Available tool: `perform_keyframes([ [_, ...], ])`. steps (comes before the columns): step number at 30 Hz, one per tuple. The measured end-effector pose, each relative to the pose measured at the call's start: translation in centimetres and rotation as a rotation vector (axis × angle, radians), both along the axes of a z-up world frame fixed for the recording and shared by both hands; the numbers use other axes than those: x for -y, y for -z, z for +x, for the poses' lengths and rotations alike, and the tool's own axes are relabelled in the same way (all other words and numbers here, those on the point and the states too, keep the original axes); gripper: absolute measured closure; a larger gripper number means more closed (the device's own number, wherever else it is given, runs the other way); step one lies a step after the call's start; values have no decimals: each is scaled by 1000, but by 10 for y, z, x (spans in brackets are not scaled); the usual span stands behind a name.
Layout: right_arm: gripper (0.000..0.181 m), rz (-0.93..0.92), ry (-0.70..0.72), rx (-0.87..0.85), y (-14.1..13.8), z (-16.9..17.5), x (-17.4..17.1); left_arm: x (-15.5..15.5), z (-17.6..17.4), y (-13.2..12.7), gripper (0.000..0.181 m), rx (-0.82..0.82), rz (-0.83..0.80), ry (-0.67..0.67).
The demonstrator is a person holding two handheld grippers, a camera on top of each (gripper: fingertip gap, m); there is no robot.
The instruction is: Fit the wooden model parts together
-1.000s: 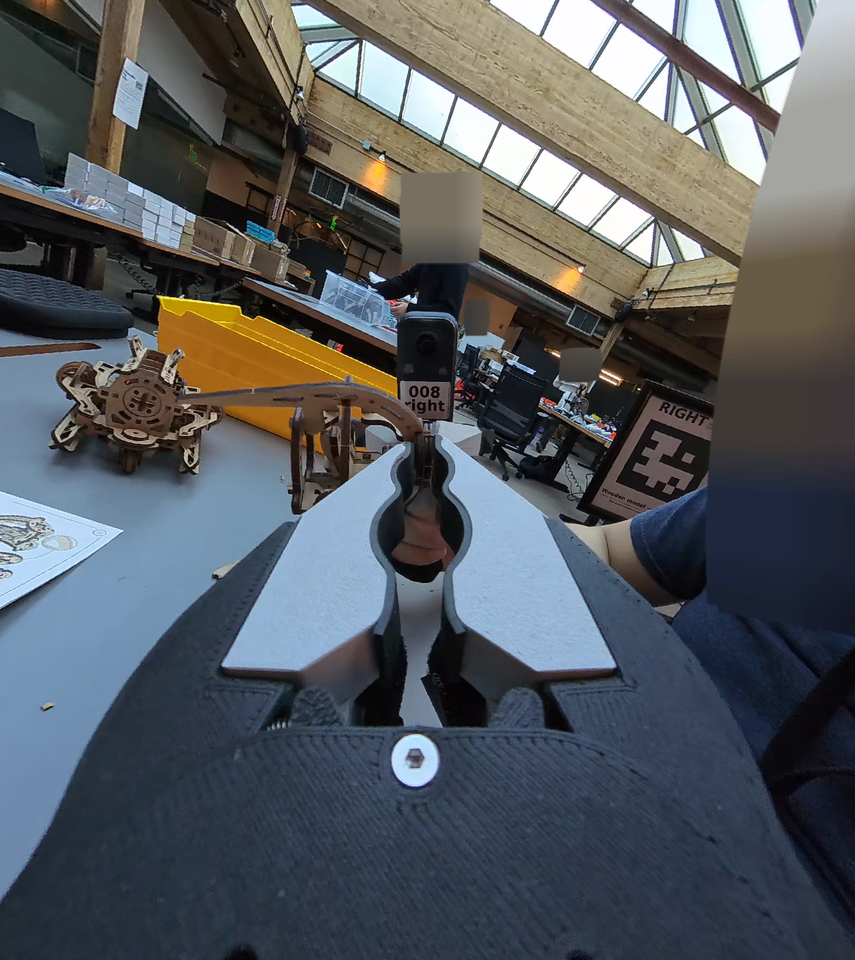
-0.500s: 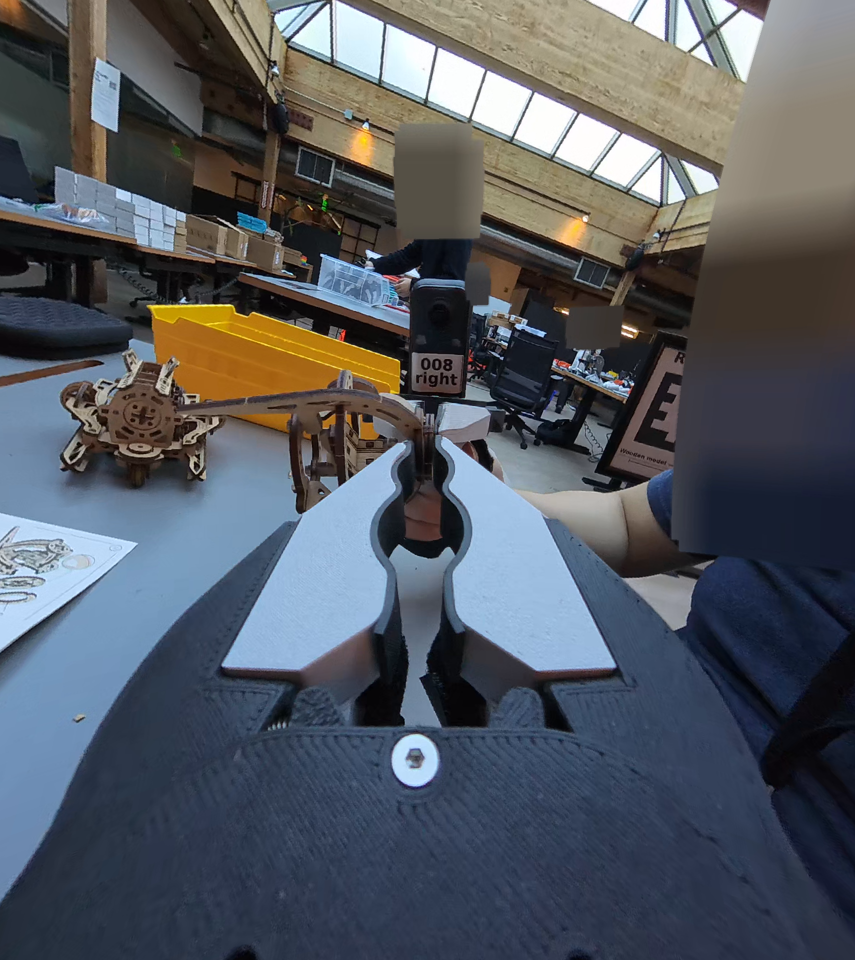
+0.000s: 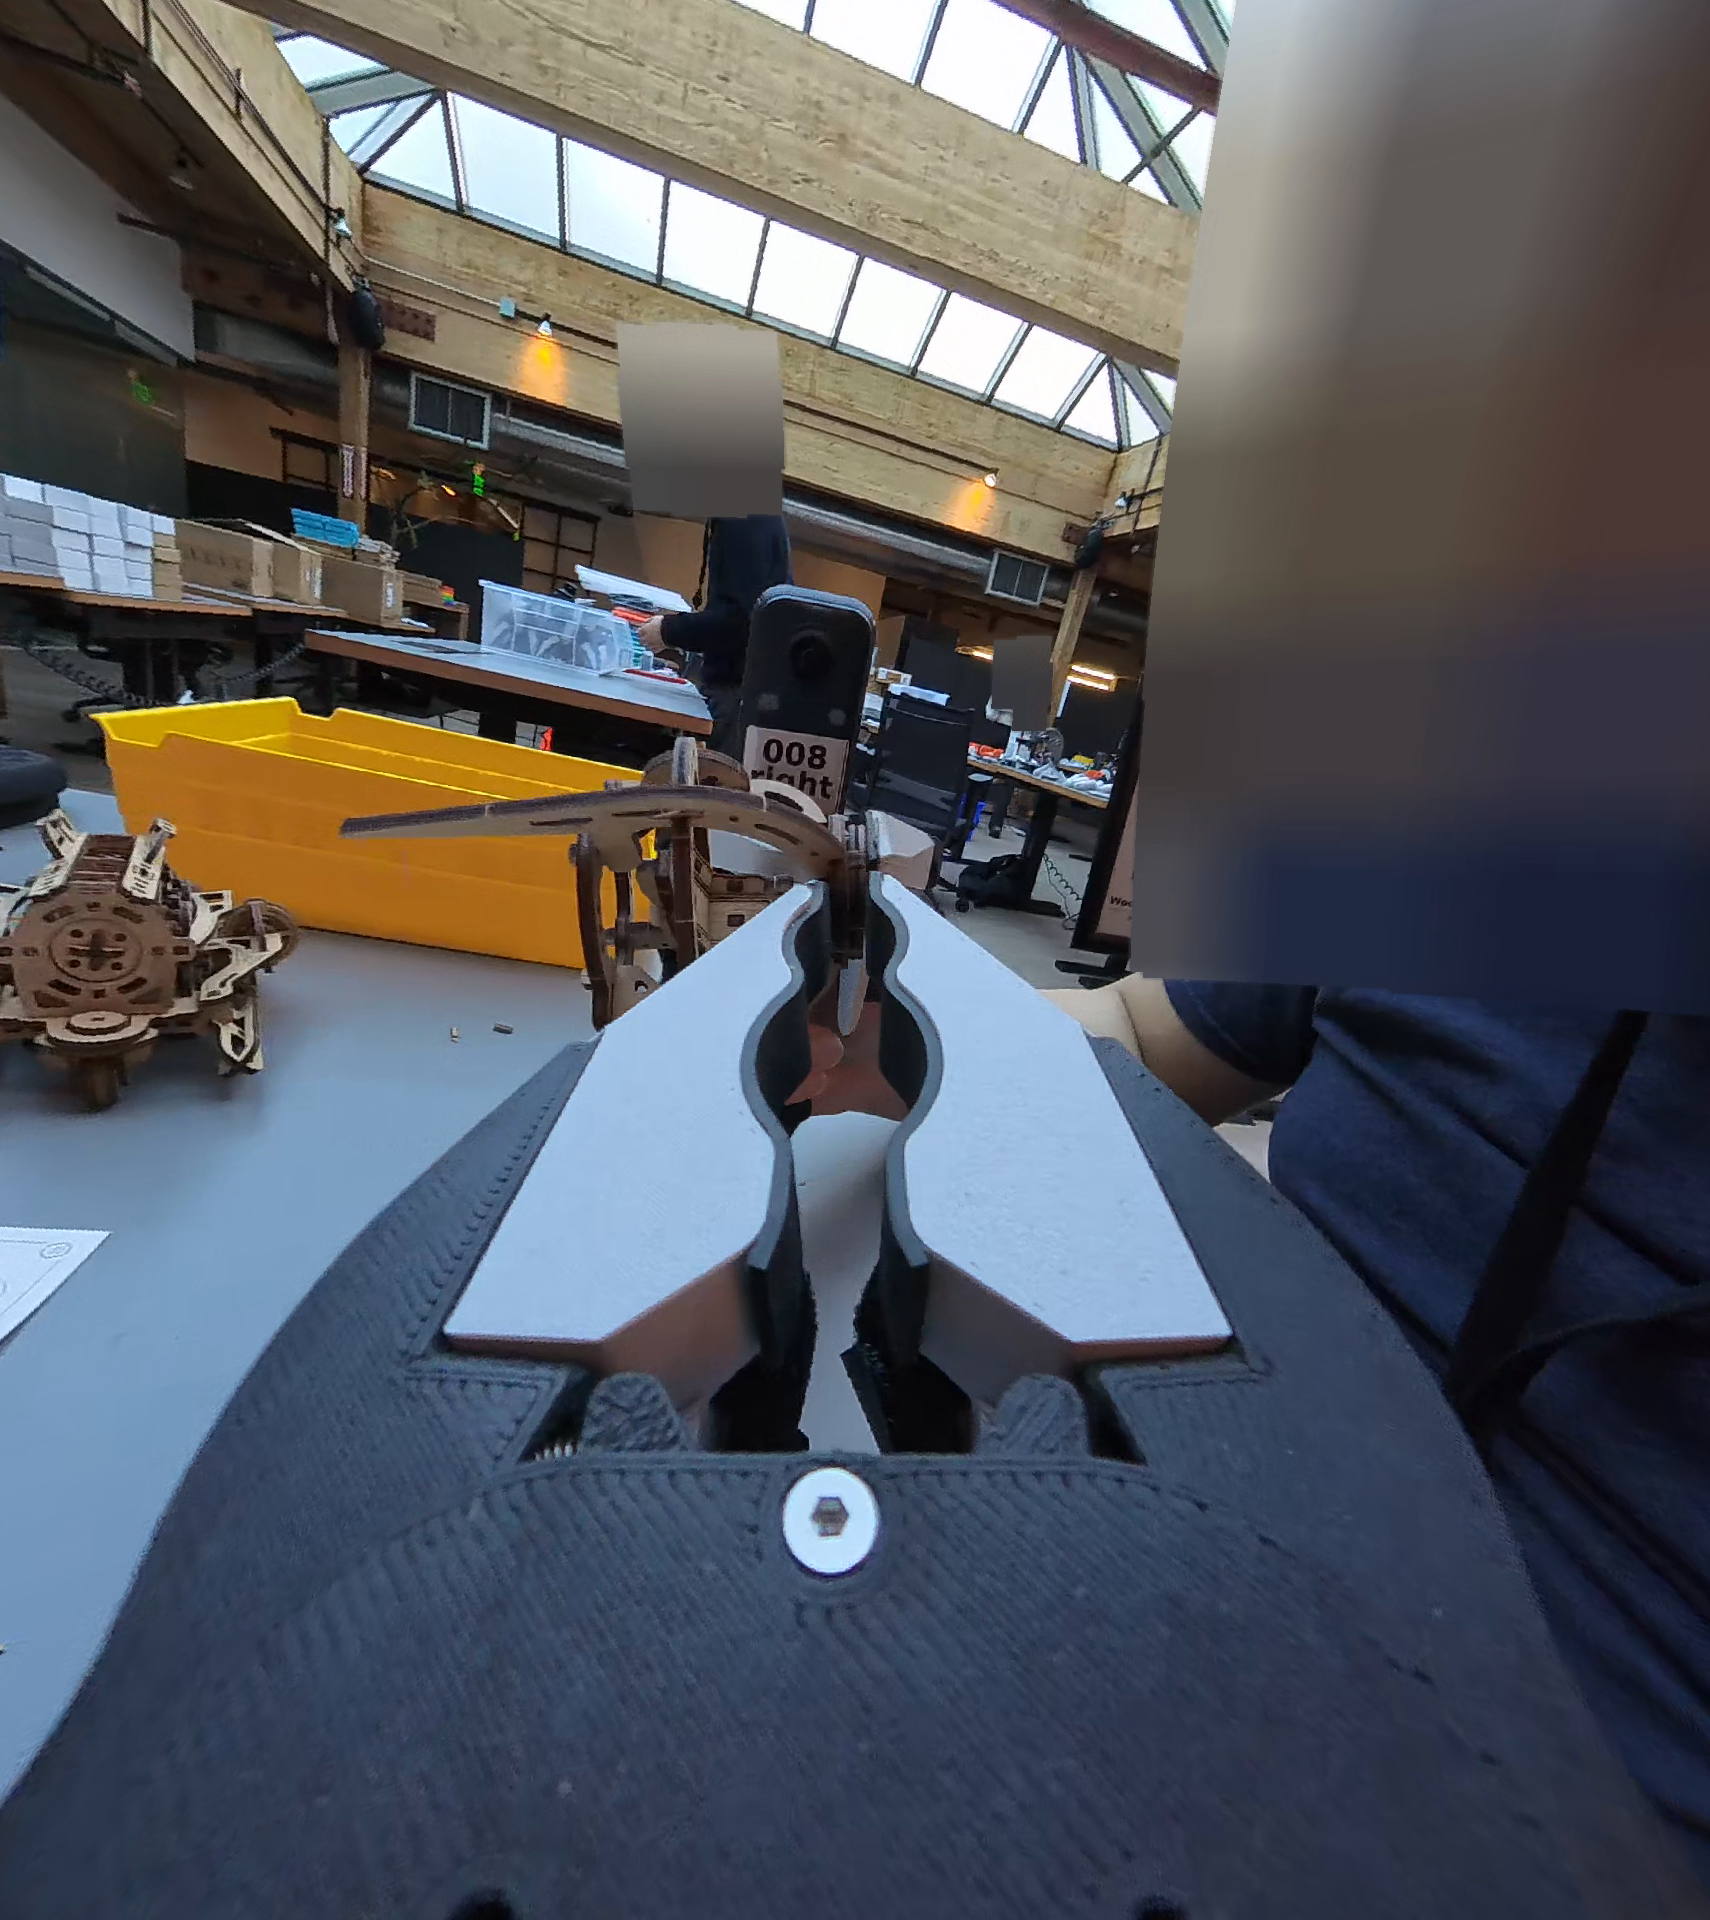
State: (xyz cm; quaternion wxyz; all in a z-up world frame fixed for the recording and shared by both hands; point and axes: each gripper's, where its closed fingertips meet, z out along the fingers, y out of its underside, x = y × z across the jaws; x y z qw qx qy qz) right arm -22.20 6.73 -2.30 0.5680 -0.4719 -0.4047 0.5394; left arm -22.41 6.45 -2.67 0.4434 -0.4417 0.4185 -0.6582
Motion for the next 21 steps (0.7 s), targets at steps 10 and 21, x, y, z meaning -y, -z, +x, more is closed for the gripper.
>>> perform_keyframes([
  [10, 177, 187, 115, 90, 3, -3, 4, 6, 0, 0, 168, 1, 91, -30],
  [21, 177, 272, 172, 110, 0, -1, 6, -9, -8, -6, 161, 32, 75, -115],
])
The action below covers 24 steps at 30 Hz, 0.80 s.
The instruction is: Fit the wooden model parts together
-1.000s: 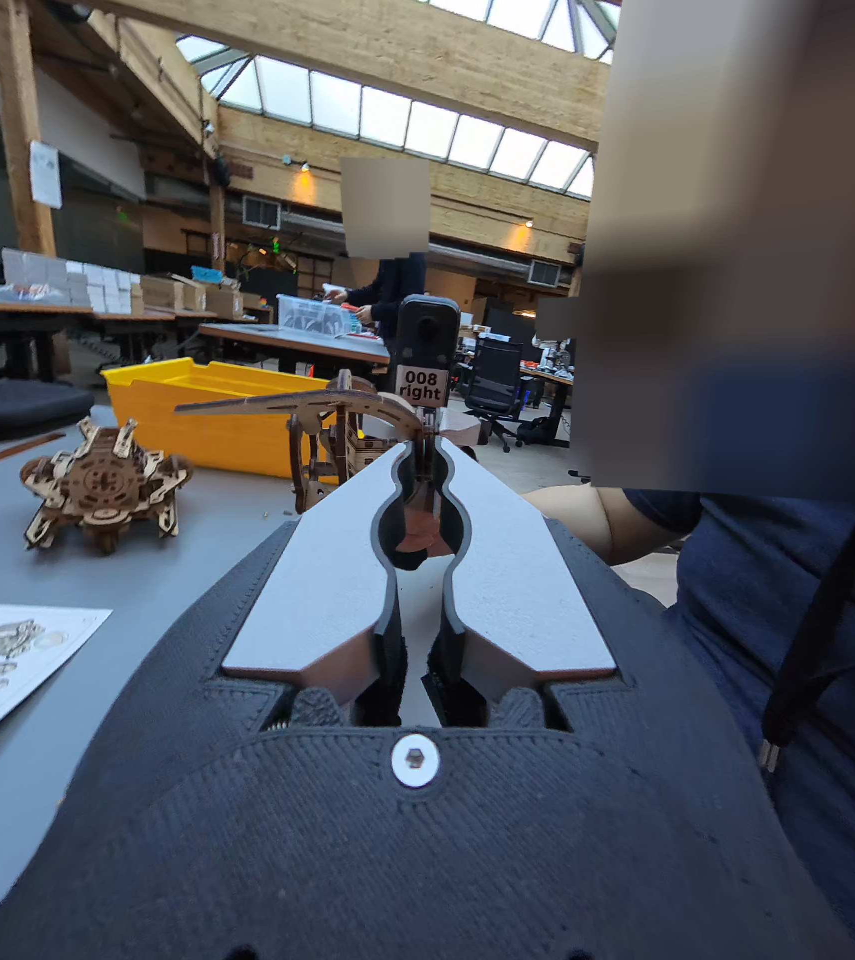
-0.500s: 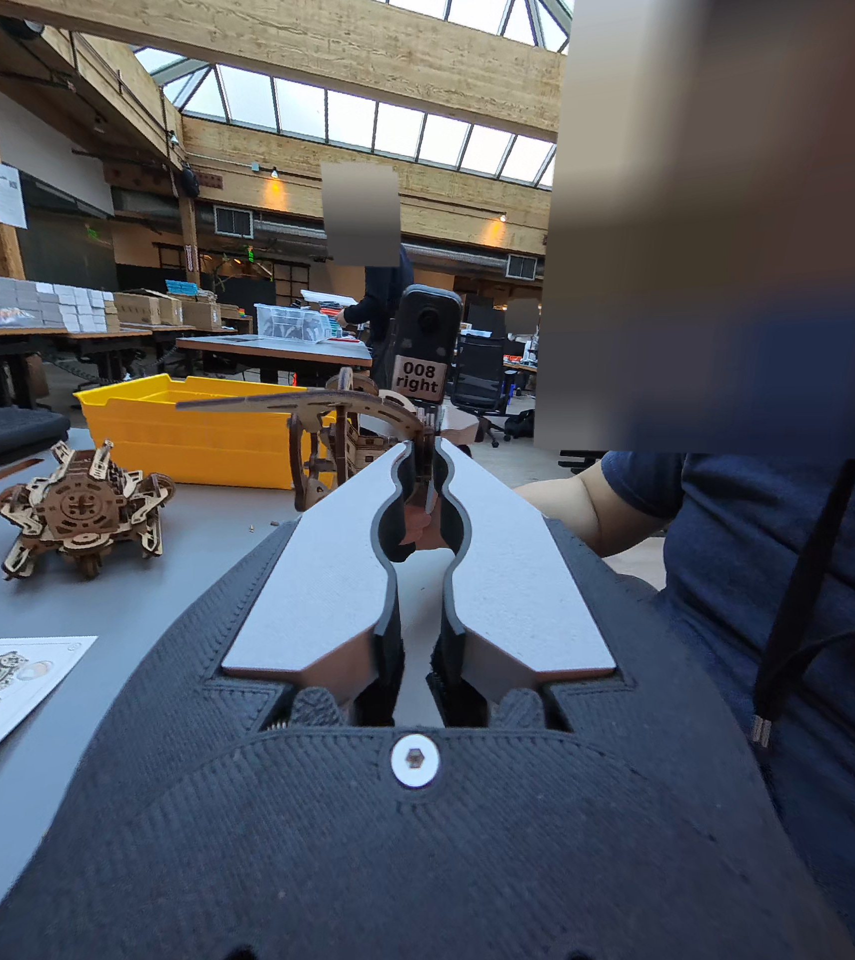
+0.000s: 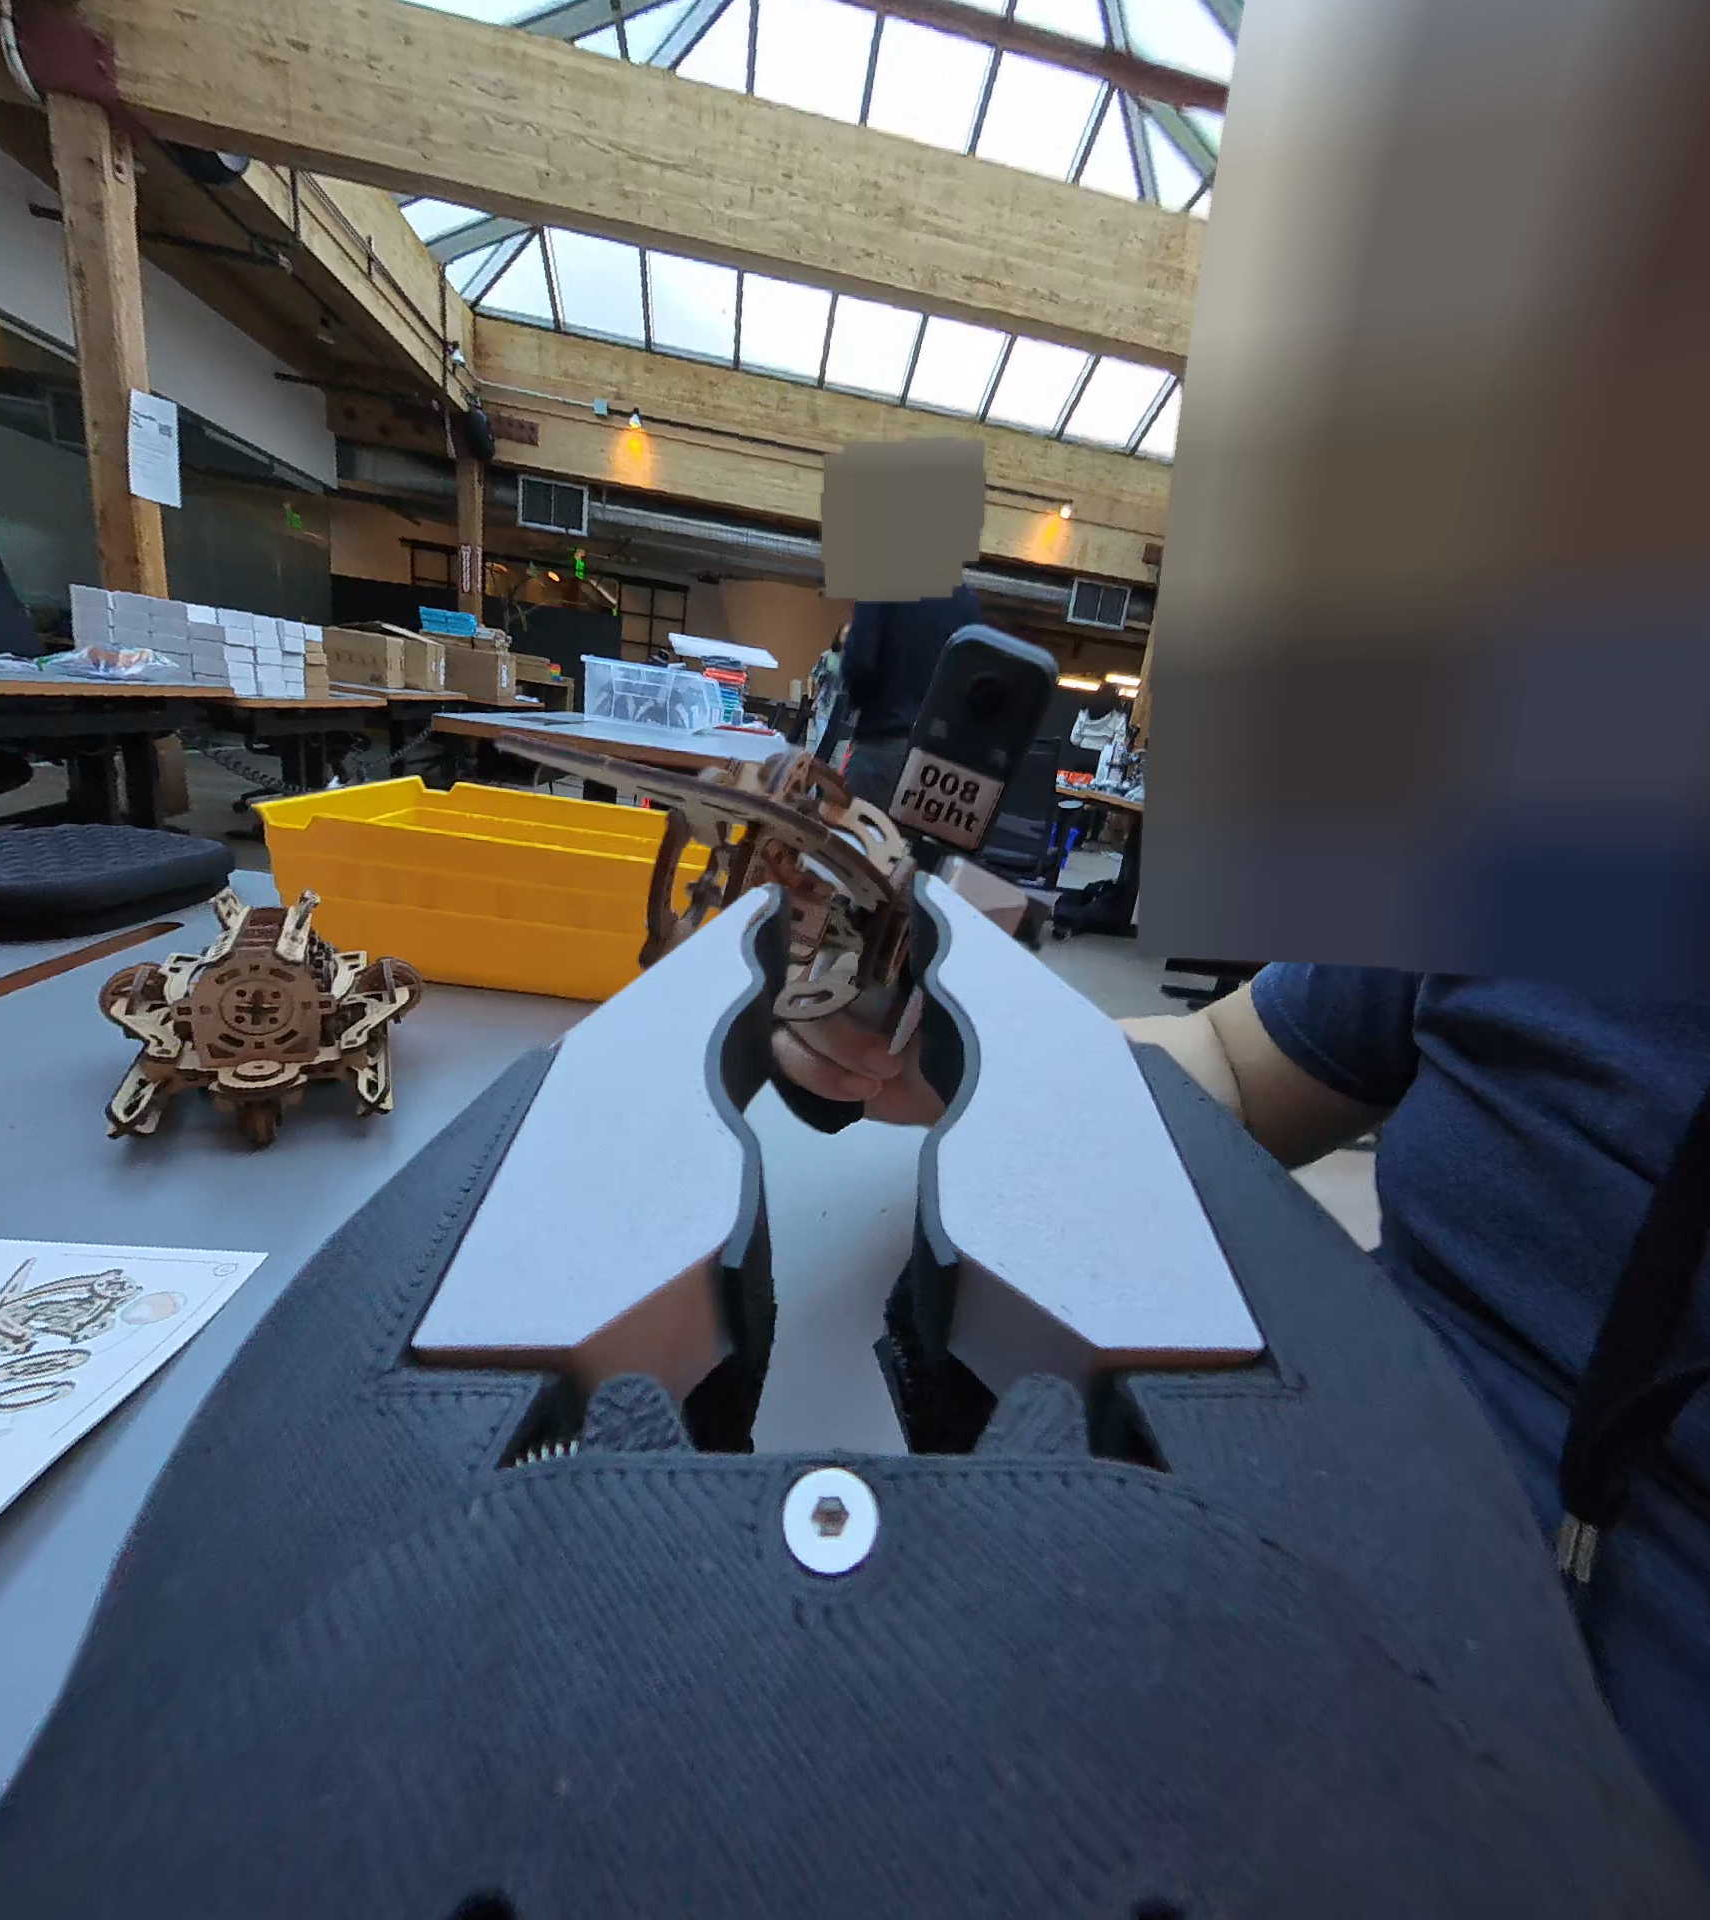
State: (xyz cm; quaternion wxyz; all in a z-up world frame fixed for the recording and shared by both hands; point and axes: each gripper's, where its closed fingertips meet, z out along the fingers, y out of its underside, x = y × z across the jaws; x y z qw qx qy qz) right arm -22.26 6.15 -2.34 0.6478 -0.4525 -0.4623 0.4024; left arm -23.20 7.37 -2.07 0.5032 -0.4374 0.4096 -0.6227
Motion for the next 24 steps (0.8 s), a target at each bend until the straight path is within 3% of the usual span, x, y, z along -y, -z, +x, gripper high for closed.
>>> perform_keyframes([
  [4, 177, -12, -3, -10, 1, -2, 0, 6, 10, 9, 161, -64, 64, -23],
  [17, 167, -163, -17, -131, -6, 2, -13, -2, 5, -1, 173, -6, 108, -140],
  [20, 167, -111, 31, -27, -4, 9, -15, -7, 3, 3, 173, -50, 150, -181],
  [24, 158, 17, 79, 191, -7, 7, -11, -17, 3, 24, 173, -254, 351, -305],
])
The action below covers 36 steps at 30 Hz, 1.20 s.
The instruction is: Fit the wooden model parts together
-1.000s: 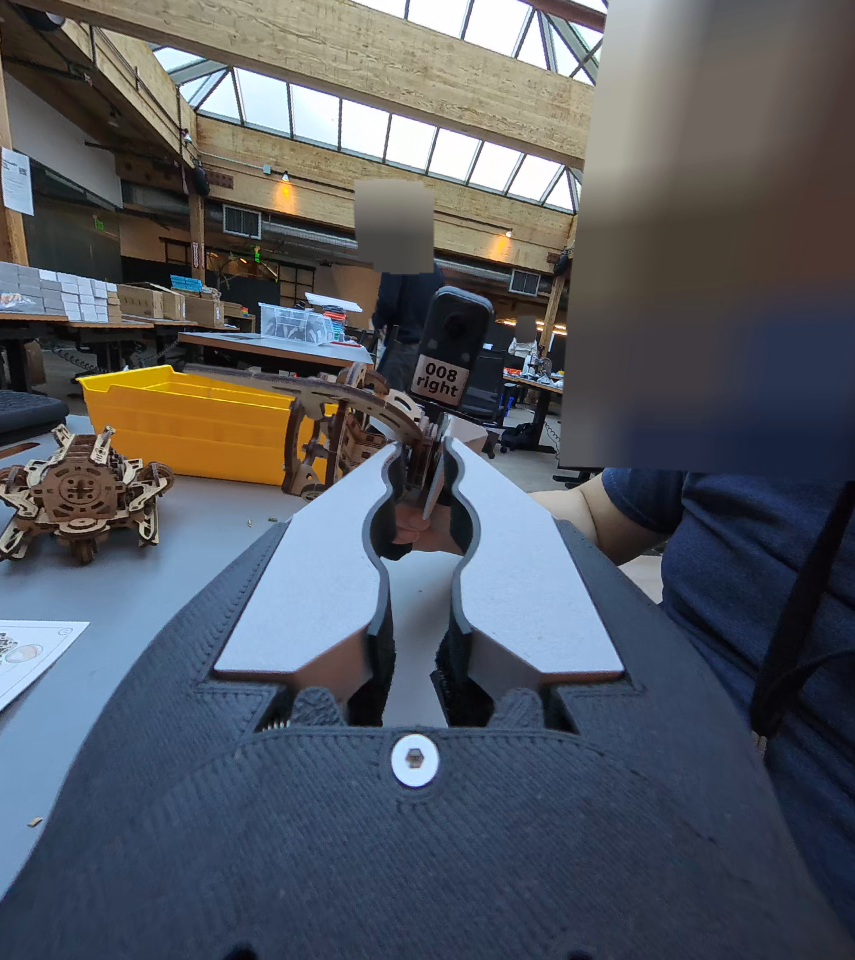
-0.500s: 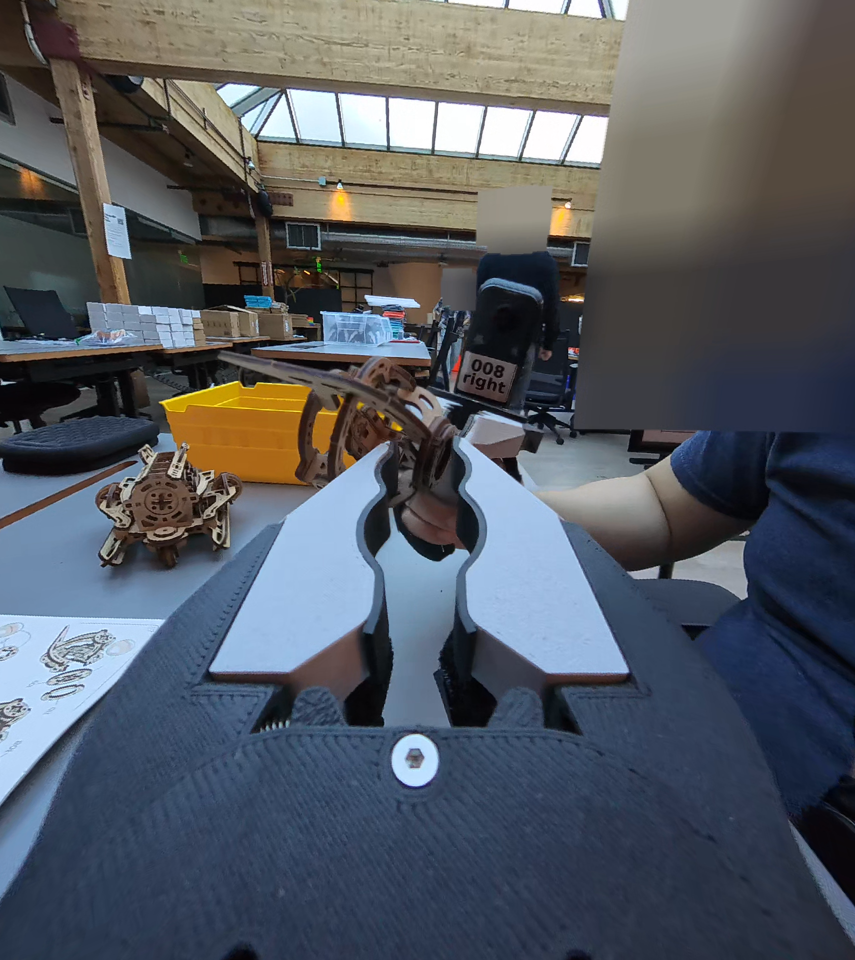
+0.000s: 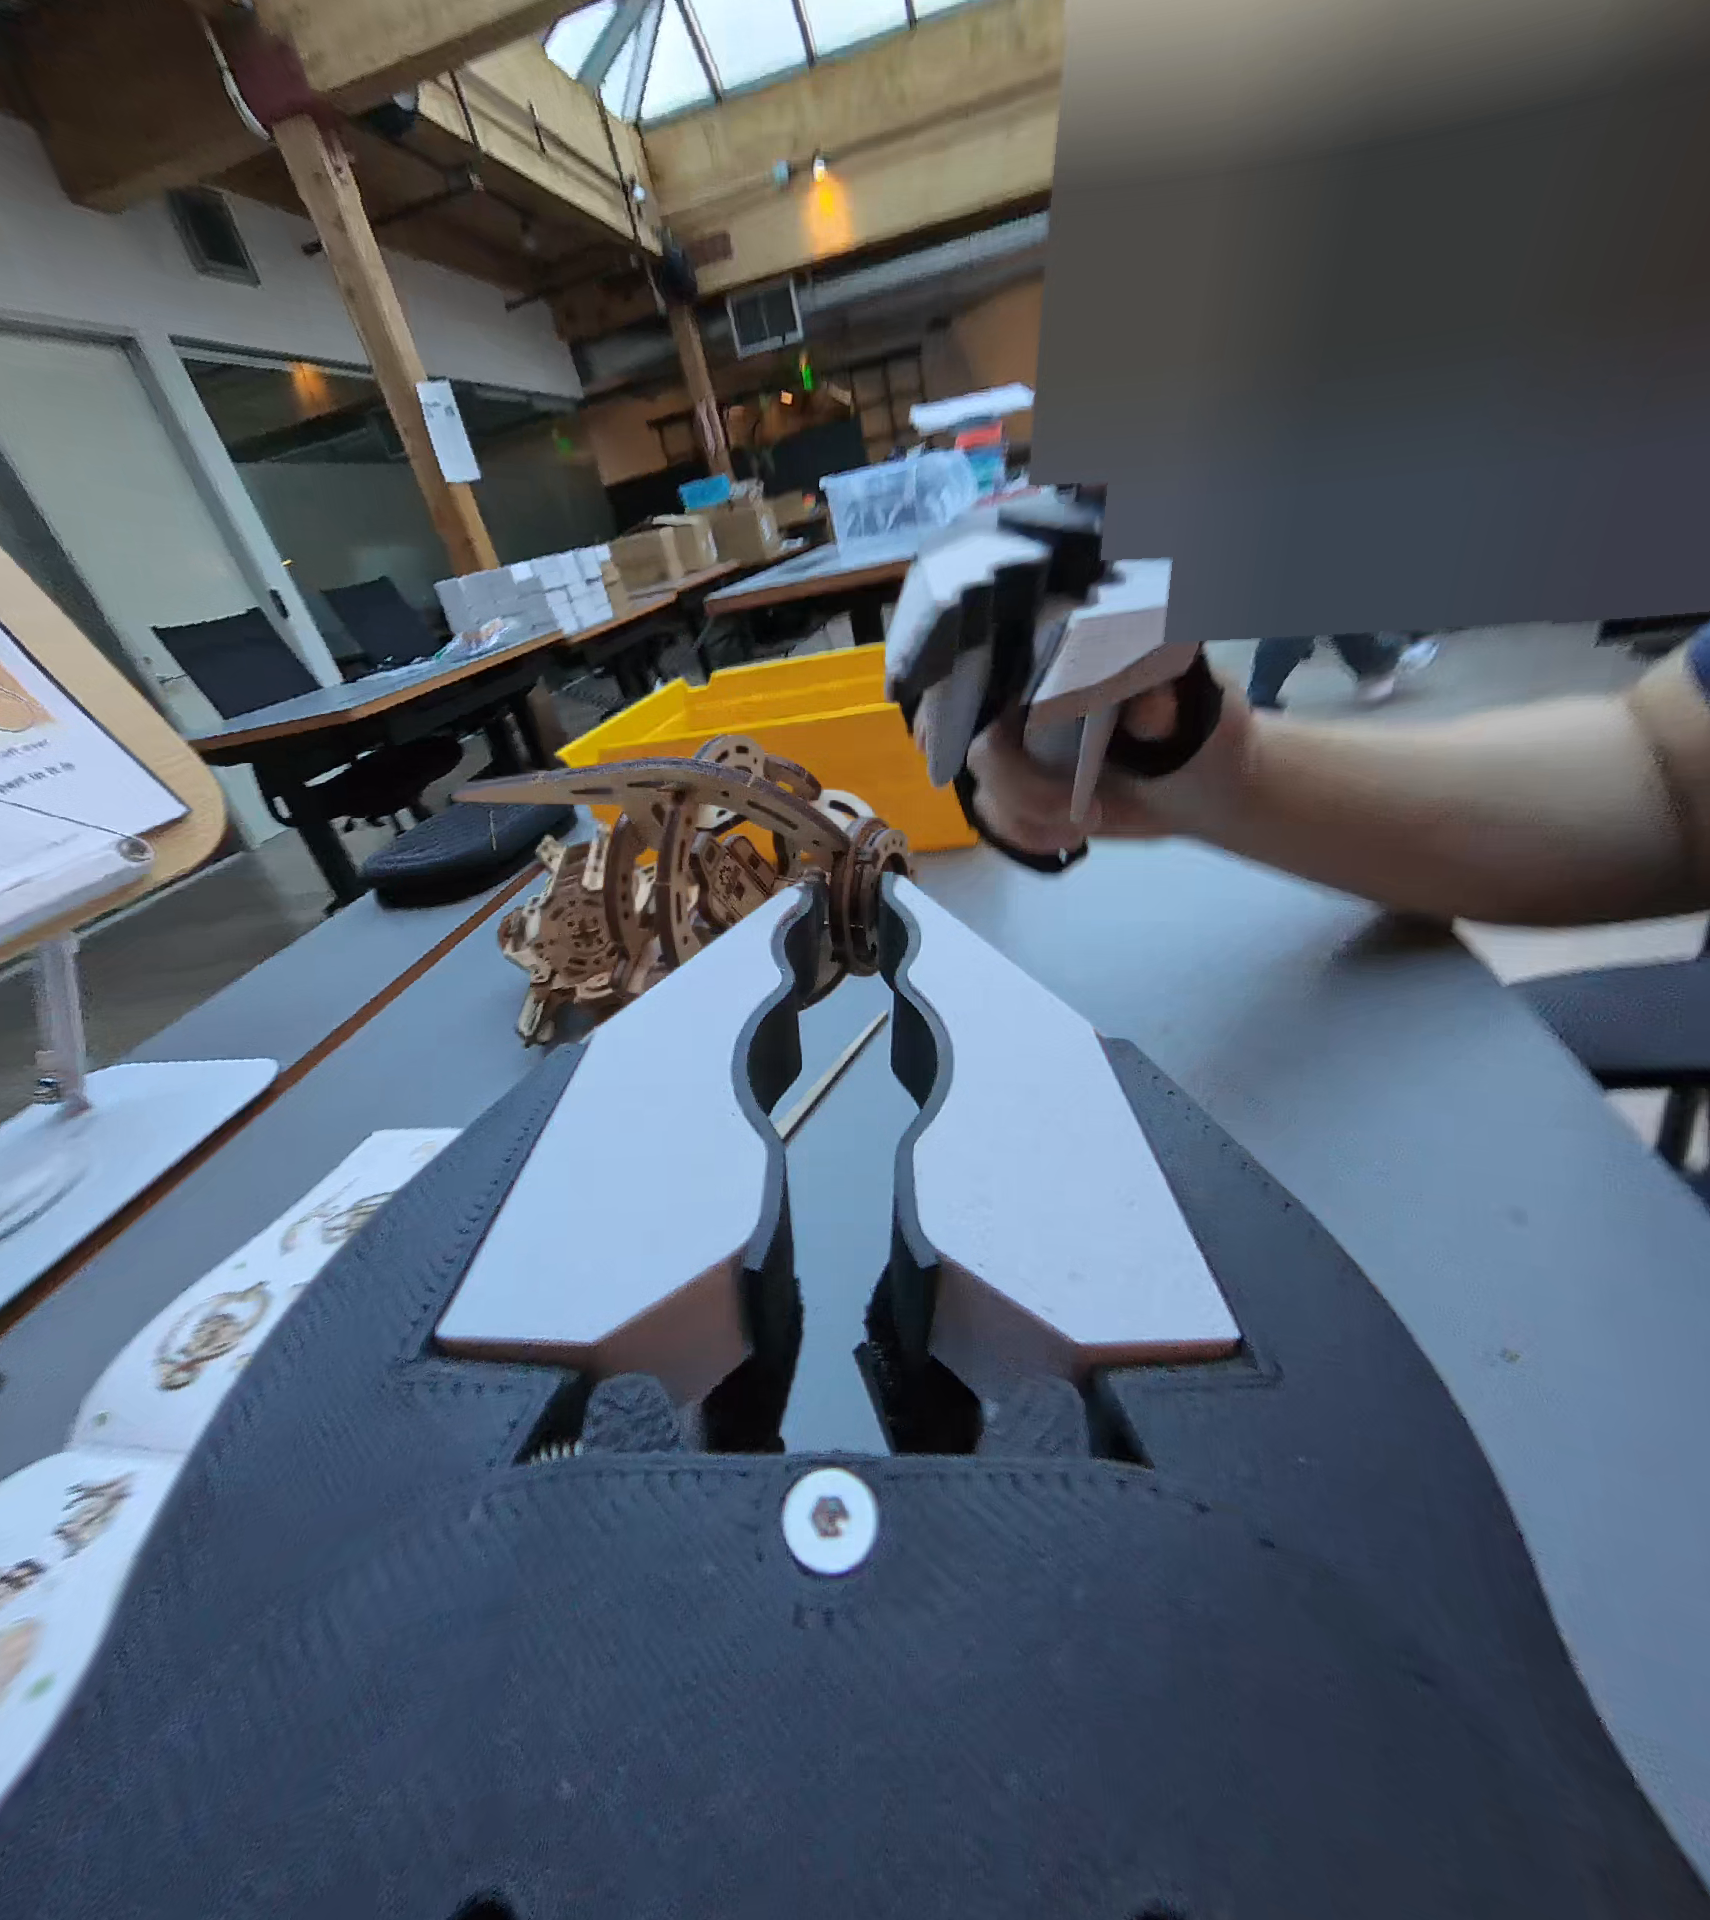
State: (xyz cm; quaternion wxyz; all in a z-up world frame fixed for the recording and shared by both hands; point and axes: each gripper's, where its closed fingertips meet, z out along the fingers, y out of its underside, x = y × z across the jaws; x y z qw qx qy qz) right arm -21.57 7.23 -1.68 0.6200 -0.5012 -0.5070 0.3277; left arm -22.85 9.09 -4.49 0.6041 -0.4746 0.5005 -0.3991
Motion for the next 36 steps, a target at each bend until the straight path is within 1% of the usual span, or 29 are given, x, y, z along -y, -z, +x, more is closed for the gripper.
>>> perform_keyframes([
  [3, 144, 63, 47, 311, 25, -12, -8, 3, 7, 13, 173, -119, 95, -37],
  [5, 148, 101, 77, 459, 37, -14, -14, 5, 12, 20, 173, -166, 136, -56],
  [7, 153, 93, 90, 593, 50, -11, -15, 5, 15, 25, 173, -199, 164, -69],
  [9, 156, 89, 115, 691, 59, -8, -17, 4, 16, 29, 173, -226, 189, -85],
  [11, 158, 128, 153, 772, 64, -4, -20, 3, 16, 31, 173, -241, 201, -102],
  [12, 162, 146, 161, 817, 67, -3, -20, 2, 17, 32, 173, -249, 207, -104],
  [15, 166, 164, 185, 903, 73, 0, -22, 2, 18, 37, 173, -286, 240, -121],
  [18, 167, 109, 181, 939, 79, 2, -22, 2, 21, 42, 174, -324, 270, -130],
  [20, 168, 44, 179, 921, 82, 3, -22, 3, 22, 45, 174, -333, 261, -129],
  [26, 169, -86, 133, 849, 88, 3, -21, 4, 23, 50, 174, -353, 153, -88],
  [28, 169, -97, 123, 849, 90, 3, -20, 4, 23, 52, 174, -363, 131, -81],
  [30, 168, -84, 142, 820, 88, 1, -24, 0, 21, 50, 174, -354, 104, -95],
  [31, 167, -112, 135, 788, 86, 0, -24, 0, 20, 49, 174, -348, 81, -86],
  [32, 165, -171, 95, 772, 88, -1, -19, 3, 20, 50, 174, -347, 33, -52],
  [35, 159, -283, 23, 703, 85, 0, -12, 7, 21, 47, 174, -306, -140, 14],
  [36, 158, -309, -28, 692, 86, 0, -6, 9, 21, 47, 174, -302, -196, 41],
])
